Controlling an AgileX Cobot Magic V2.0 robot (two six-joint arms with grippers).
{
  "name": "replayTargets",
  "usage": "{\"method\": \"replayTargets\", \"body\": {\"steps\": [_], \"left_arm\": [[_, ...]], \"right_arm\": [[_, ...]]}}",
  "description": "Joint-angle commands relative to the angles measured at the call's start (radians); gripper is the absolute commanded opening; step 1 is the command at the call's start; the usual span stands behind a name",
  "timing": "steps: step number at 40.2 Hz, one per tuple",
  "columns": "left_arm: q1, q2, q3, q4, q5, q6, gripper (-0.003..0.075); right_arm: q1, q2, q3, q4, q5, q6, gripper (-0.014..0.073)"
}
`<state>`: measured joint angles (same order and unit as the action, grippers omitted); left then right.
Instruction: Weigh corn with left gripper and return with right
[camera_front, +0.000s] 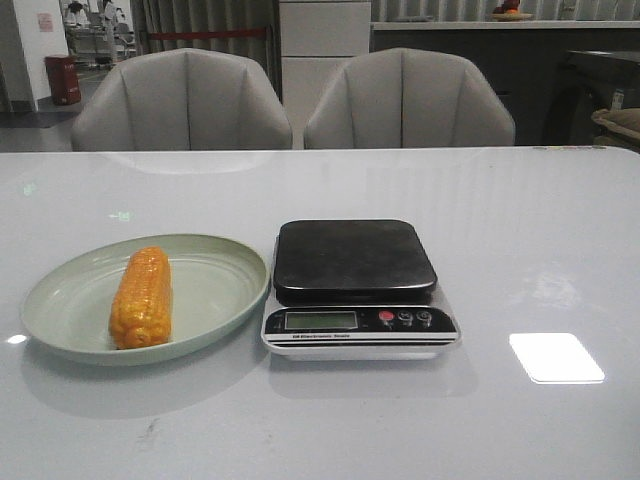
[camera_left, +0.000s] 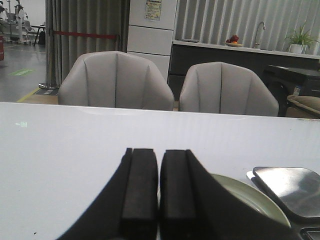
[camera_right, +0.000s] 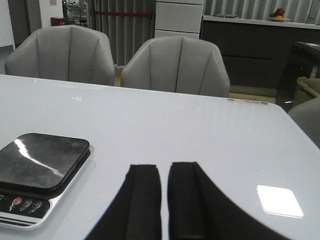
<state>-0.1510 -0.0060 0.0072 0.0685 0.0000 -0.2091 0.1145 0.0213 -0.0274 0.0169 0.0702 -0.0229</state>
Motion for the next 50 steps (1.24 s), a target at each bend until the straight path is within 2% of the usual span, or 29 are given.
{"method": "replayTargets", "body": {"steps": [1,6,50], "left_arm": [[-0.005,-0.021,0.000,-0.009,-0.081,-0.003,0.0132],[-0.005,-0.021,0.000,-0.009,-0.081,-0.003,0.0132],[-0.005,-0.021,0.000,-0.009,-0.081,-0.003,0.0132]], "right_arm": [[-0.004,-0.018,0.007,-0.017,-0.099,0.008,0.0213],[-0.004,-0.052,0.060,-0.017,-0.159,0.013,0.0213],[-0.004,-0.052,0.058,-0.017,-0.162,0.041,0.0213]]}}
